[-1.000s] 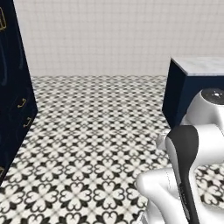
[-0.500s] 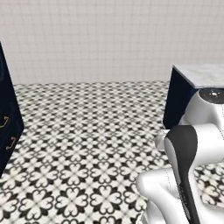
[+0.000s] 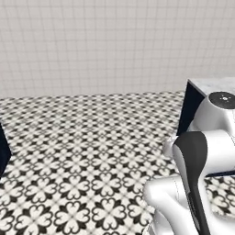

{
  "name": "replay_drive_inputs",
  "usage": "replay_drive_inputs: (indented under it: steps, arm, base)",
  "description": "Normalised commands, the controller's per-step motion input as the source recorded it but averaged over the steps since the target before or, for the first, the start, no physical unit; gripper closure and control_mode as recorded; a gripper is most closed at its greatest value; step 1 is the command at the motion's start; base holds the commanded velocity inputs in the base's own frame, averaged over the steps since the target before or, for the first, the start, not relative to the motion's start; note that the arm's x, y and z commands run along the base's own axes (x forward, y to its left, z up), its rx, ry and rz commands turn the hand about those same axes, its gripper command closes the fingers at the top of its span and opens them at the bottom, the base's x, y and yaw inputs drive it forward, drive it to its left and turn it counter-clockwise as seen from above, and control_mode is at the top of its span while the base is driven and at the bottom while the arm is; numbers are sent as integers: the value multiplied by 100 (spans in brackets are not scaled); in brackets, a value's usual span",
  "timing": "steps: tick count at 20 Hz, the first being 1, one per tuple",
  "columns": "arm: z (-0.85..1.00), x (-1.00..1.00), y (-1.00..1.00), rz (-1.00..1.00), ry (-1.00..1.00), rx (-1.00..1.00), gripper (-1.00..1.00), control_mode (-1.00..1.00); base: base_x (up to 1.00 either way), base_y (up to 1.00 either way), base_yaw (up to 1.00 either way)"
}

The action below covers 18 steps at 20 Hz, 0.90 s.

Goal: Take the strawberry from the fridge and place it on top of the pancake, located on the dining counter.

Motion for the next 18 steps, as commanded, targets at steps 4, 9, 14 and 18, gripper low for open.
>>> replay_drive_inputs:
  steps: [4,9,14,18]
  arm:
    - [0,0,0,0,0,0,100,100]
    - [0,0,0,0,0,0,100,100]
    - [0,0,0,0,0,0,100,100]
    - [0,0,0,0,0,0,100,100]
  base:
    - [100,27,-39]
    - [100,54,-48]
    - [100,47,-44]
    - [100,45,-46]
